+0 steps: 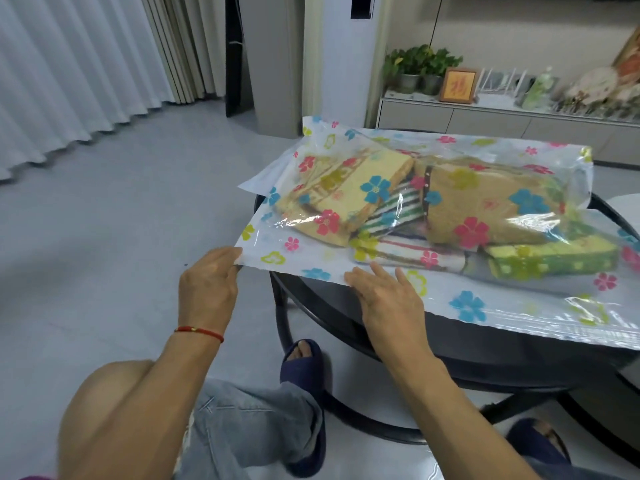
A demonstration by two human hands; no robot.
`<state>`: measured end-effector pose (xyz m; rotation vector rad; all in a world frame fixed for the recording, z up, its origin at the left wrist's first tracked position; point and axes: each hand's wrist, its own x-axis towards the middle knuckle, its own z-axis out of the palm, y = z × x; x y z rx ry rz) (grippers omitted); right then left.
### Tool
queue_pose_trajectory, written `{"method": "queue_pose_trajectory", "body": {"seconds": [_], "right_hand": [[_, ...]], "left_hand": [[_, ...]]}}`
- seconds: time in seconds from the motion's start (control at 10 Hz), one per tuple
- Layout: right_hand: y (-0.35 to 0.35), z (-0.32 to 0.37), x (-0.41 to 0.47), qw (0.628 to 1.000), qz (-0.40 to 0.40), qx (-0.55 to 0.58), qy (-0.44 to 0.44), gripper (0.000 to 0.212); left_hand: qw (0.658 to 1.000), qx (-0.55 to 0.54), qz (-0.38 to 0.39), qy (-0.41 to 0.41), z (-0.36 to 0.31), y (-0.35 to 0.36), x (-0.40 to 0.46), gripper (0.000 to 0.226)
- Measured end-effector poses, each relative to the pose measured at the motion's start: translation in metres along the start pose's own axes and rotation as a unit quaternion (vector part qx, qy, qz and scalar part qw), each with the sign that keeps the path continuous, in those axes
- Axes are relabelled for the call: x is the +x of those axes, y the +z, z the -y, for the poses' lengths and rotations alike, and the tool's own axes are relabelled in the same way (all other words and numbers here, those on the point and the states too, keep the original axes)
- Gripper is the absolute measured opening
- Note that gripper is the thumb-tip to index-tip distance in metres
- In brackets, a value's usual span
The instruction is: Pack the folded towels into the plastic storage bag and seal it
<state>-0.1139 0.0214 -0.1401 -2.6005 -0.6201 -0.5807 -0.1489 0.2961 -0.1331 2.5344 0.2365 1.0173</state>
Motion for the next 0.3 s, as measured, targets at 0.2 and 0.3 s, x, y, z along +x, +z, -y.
{"method": "queue_pose_trajectory", "body": {"seconds": [0.2, 0.3], "right_hand": [[-0.012, 0.005, 0.0, 0.998, 0.057, 0.032, 0.009, 0.024], [-0.033, -0.004, -0.005, 0.997, -0.006, 0.075, 0.004, 0.041]], "left_hand": [[0.999, 0.015, 0.05, 0.015, -0.009, -0.008, 0.001, 0.038], [0.993, 0.028, 0.098, 0.059, -0.04, -0.005, -0.011, 0.053]]}}
